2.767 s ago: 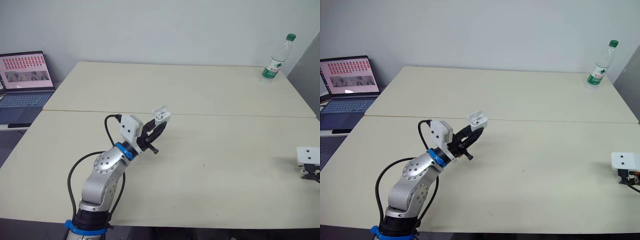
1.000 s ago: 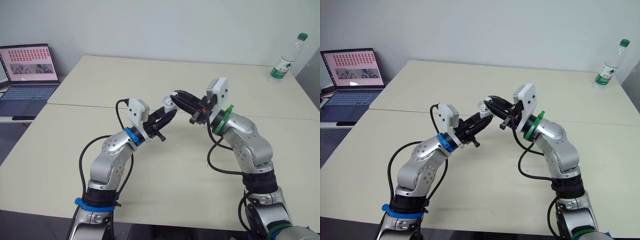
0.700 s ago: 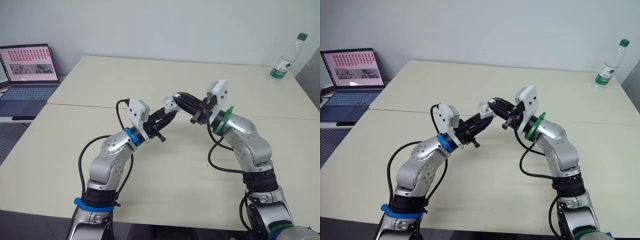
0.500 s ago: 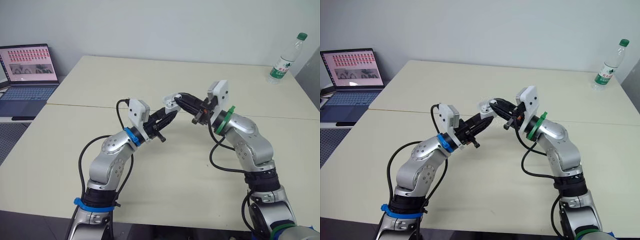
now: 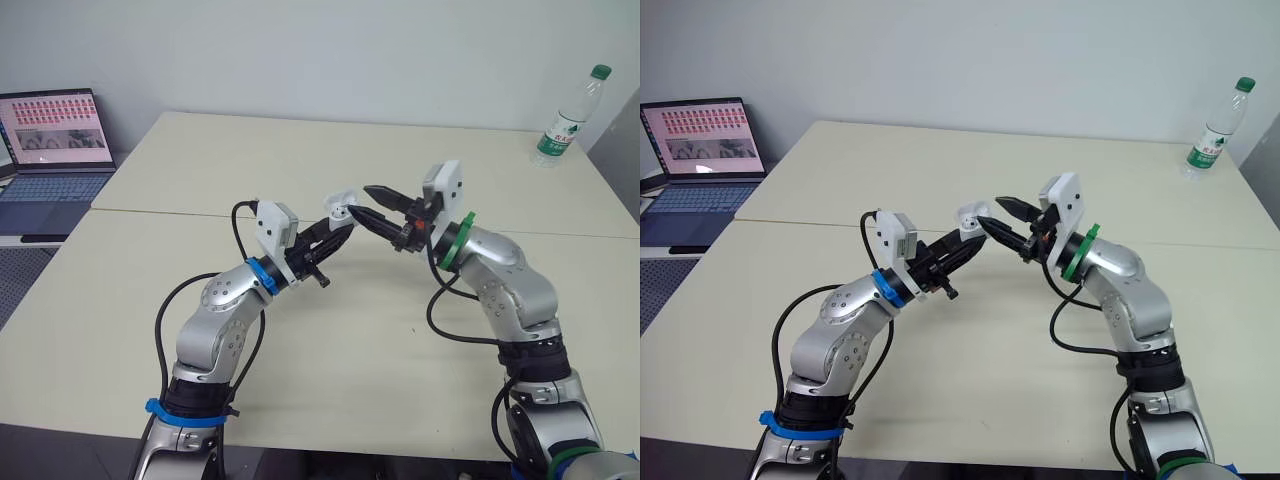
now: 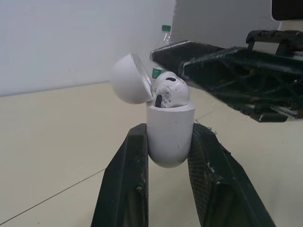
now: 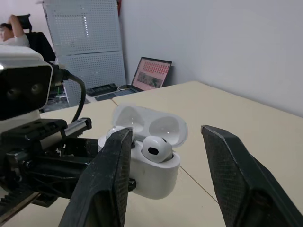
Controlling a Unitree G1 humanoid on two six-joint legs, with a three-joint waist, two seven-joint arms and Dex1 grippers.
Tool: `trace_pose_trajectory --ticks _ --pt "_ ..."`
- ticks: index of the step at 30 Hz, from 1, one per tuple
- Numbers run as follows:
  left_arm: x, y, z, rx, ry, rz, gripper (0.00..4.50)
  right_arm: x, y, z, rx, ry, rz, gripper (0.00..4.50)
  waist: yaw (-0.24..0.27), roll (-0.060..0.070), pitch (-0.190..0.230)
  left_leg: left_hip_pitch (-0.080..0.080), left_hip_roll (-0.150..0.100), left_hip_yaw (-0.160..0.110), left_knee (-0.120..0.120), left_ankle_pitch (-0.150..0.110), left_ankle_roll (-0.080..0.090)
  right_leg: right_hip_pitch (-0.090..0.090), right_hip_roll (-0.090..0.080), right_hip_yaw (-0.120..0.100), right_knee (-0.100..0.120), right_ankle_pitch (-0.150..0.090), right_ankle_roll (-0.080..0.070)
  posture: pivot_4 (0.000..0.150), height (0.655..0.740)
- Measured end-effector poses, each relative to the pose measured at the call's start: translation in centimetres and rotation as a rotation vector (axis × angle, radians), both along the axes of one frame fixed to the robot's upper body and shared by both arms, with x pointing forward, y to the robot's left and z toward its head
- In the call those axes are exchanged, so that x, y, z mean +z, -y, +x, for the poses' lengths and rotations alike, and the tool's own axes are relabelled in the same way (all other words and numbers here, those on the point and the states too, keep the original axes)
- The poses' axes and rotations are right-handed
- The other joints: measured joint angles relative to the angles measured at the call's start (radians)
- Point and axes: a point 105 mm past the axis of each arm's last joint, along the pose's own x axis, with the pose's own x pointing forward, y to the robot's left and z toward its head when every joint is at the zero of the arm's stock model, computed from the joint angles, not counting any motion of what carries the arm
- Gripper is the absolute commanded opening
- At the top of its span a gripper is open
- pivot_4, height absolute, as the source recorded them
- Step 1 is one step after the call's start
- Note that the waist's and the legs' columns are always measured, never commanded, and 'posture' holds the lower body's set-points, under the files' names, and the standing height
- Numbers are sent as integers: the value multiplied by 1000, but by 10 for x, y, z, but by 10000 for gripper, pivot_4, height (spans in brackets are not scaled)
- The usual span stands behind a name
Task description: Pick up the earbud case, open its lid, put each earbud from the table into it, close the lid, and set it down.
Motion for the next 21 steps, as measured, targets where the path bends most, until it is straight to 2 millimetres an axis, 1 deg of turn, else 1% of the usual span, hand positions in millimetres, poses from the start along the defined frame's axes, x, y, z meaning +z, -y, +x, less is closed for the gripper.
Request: trace_pose_trajectory --ticks 3,5,6,8,9,10,13,14,16,17,19,21 --pt "-4 -3 -2 3 -8 11 7594 12 21 -3 35 -49 7 24161 -1 0 0 0 0 0 0 0 0 0 0 0 -1 0 0 1500 7400" --pt "-5 -4 -2 1 -8 20 7594 19 28 -1 34 -72 8 24161 -6 0 0 0 0 0 0 0 0 0 0 0 0 0 0 1500 7400" --pt "-5 -4 -3 -12 0 35 7594 21 30 4 28 -91 -14 24161 -8 0 0 1 0 1 0 0 0 0 0 0 0 0 0 1500 7400" --pt "-5 0 -6 -47 16 61 7594 20 37 19 -17 -115 -77 20722 -12 0 0 2 0 2 0 0 1 1 1 1 0 0 0 1500 7400" --pt "-7 0 -7 -60 17 74 7594 16 39 30 -46 -140 -111 18638 -15 0 0 4 1 3 0 0 1 1 1 2 0 0 0 1500 7400" --pt "-7 2 -7 -76 22 92 7594 9 38 42 -71 -177 -159 15637 -17 0 0 4 1 5 0 0 1 1 2 4 0 0 0 1500 7400" --pt "-7 8 -9 -118 40 115 7594 -8 35 57 -83 -241 -233 4004 -17 0 0 4 1 4 -1 0 1 1 2 4 0 0 0 1500 7400" --pt "-8 8 -9 -125 39 123 7594 -15 30 64 -87 -266 -262 785 -18 0 0 4 1 5 -1 0 1 1 2 5 0 0 0 1500 7400" --pt "-10 11 -12 -147 37 133 7594 -21 21 72 -83 -274 -307 318 -17 0 0 3 1 5 -1 0 1 0 2 5 0 0 0 1500 7400" --pt "-11 13 -12 -154 36 139 7594 -21 15 72 -62 -268 -323 318 -16 0 0 1 1 5 -1 0 1 -1 2 4 -1 0 0 1500 7400" --pt "-12 13 -12 -154 34 146 7594 -18 5 68 -5 -258 -343 318 -12 0 0 -2 1 4 -1 0 1 -4 1 4 -1 0 0 1500 7400" --pt "-12 12 -12 -152 31 151 7594 -12 -1 61 59 -251 -363 318 -10 0 0 -3 1 4 -1 0 1 -4 0 3 -1 0 0 1500 7400"
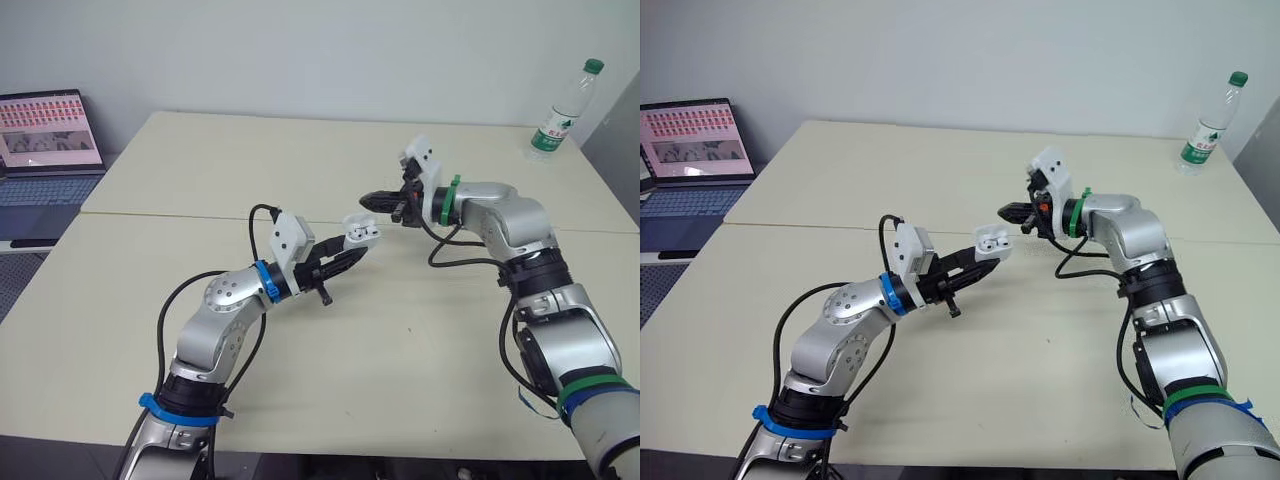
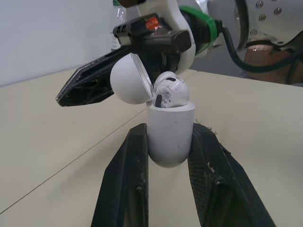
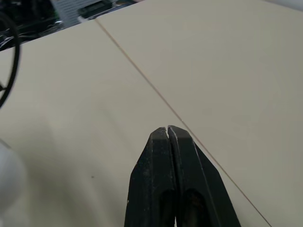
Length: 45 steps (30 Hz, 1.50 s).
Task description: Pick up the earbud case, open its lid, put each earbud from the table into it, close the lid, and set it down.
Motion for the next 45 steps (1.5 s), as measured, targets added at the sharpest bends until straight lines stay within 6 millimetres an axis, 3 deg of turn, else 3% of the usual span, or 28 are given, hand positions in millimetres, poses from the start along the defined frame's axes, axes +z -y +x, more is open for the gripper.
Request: trace_pose_trajectory --ticks 8,20,23,27,29,34,37,38,41,45 --pt "-2 -3 1 14 -9 13 7594 9 0 -35 186 -11 -131 318 3 0 0 0 0 -1 1 0 0 1 -1 -2 1 0 0 1500 7400" --pt "-6 -3 3 21 -53 7 7594 9 0 -43 117 85 -65 318 1 0 0 1 0 -2 1 0 0 1 0 -2 1 0 0 1500 7400" --pt "-16 -1 0 0 -170 1 7594 15 2 -49 118 136 31 6071 1 0 0 0 0 -2 1 0 0 1 0 -3 1 0 0 1500 7400" --pt "-43 5 -10 -33 -449 -25 7594 22 28 -59 88 244 97 20279 5 0 0 0 -1 -4 1 0 0 3 -1 -4 -1 0 0 1500 7400" --pt "-51 8 -11 -36 -575 -62 7594 11 42 -71 96 286 62 27411 7 0 0 1 -1 -5 2 0 0 4 -1 -5 -1 0 1 1500 7400" --pt "-78 11 -5 11 -851 -101 7594 -54 71 -106 133 217 -47 44835 3 0 0 3 -1 -6 2 0 0 6 0 -4 0 0 1 1500 7400" --pt "-91 11 4 71 -982 -125 7594 -74 75 -120 152 194 -71 44835 -8 0 0 6 0 -2 2 0 0 6 2 -2 1 0 1 1500 7400" --pt "-92 11 6 75 -1007 -132 14783 -74 75 -120 153 204 -75 45000 -9 0 0 9 0 -2 2 0 0 8 3 -1 1 0 1 1500 7400" --pt "-92 12 7 78 -1062 -145 22753 -70 74 -118 140 246 -79 45000 -10 0 0 14 0 -2 1 0 0 14 4 0 1 -2 4 1500 7400" --pt "-90 6 3 83 -1099 -150 26636 -66 72 -112 123 277 -73 45000 -12 0 0 18 1 -1 0 0 0 17 5 2 1 -2 3 1500 7400"
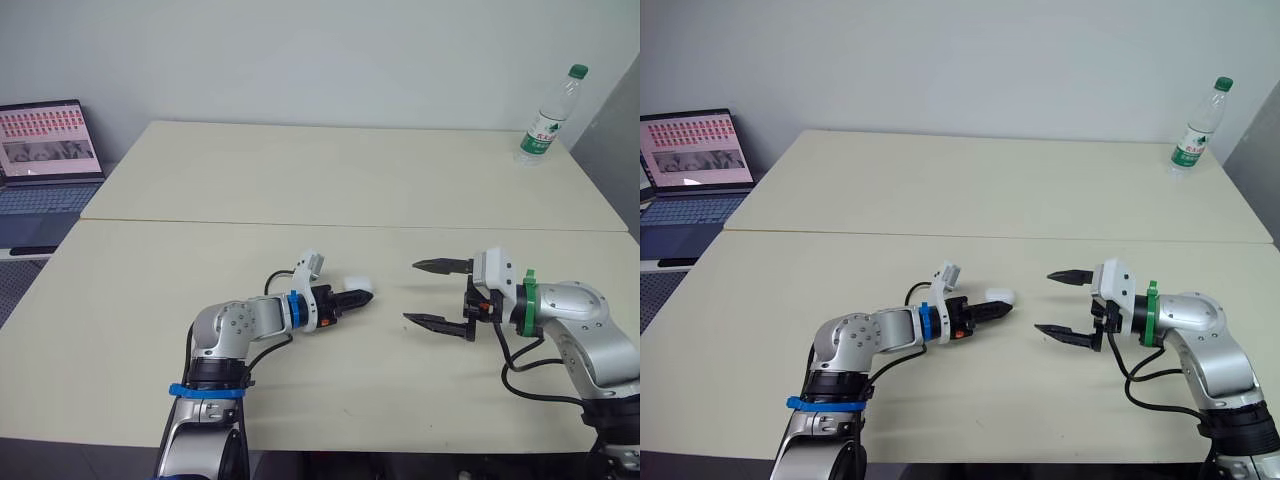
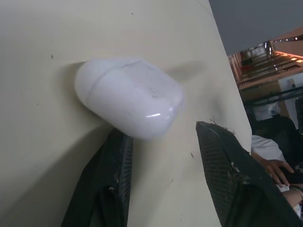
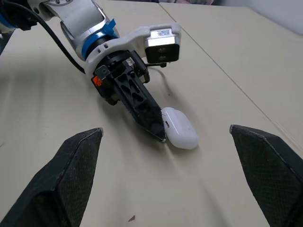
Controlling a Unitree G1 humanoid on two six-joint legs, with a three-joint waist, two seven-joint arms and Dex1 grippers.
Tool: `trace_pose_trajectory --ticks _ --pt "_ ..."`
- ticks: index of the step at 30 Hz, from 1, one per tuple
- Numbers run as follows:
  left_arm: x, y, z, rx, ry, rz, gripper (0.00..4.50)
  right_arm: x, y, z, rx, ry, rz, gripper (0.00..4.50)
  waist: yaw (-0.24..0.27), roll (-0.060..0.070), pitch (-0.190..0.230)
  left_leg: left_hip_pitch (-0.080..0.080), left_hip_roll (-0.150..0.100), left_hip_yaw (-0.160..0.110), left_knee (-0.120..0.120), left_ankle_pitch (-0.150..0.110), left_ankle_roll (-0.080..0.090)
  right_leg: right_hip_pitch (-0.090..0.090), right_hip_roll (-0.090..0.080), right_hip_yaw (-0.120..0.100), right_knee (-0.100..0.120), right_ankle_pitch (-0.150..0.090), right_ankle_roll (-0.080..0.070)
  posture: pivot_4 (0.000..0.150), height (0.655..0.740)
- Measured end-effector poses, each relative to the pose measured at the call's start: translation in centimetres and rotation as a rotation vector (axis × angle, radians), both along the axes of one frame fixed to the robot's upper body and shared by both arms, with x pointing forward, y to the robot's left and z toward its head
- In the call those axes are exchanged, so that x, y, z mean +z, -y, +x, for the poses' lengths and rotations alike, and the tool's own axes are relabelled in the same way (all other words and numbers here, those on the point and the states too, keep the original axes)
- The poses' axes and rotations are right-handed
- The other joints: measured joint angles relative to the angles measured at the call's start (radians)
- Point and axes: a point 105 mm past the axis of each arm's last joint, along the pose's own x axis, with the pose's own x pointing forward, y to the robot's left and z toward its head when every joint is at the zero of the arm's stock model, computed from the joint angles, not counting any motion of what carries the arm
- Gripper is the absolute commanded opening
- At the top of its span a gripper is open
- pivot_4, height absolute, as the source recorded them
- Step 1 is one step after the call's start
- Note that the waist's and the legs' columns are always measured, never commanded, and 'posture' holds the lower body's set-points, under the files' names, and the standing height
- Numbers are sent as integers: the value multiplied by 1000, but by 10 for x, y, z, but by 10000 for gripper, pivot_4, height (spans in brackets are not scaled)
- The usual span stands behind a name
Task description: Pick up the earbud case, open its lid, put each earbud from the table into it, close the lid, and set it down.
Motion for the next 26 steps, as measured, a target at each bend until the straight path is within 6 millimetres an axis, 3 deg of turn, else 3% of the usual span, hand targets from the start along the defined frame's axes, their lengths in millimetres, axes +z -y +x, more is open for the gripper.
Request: trace_pose_trajectory --ticks 5,10,11,13,17,21,23,26 --pt "4 -35 -17 42 -21 40 32550 -1 6 9 -15 10 6 45000 -11 0 0 1 2 0 -1 0 0 0 1 0 0 0 -1 1500 7400" --pt "13 -92 -39 126 20 167 41911 -5 14 15 -5 7 1 45000 -20 0 0 2 2 0 -3 0 0 0 1 1 0 0 -1 1500 7400" --pt "16 -102 -42 137 47 204 41911 -5 15 16 -2 9 -1 45000 -20 0 0 2 1 0 -3 0 0 0 1 1 0 0 -1 1500 7400" --pt "24 -127 -45 187 127 291 41911 -6 19 18 -1 7 -9 45000 -15 0 0 2 1 1 -4 0 -1 -1 0 1 0 0 -2 1500 7400" --pt "56 -173 -39 203 513 573 41911 -4 30 22 -14 6 -28 45000 -4 -1 1 2 -1 4 -7 1 -2 -3 -4 2 -2 0 -6 1500 7400" --pt "82 -191 -29 189 820 725 41911 2 34 28 -30 18 -28 45000 14 -1 1 1 -1 8 -9 1 -2 -6 -6 3 -2 -1 -7 1500 7400" --pt "83 -197 -25 194 866 751 41911 9 34 32 -45 36 -21 45000 15 -1 1 0 -1 8 -10 1 -2 -7 -6 2 -2 -1 -7 1500 7400" --pt "87 -188 -21 173 921 731 41911 15 38 36 -80 45 -9 45000 15 -1 1 -1 -1 7 -10 1 -1 -7 -6 2 -2 -1 -7 1500 7400"
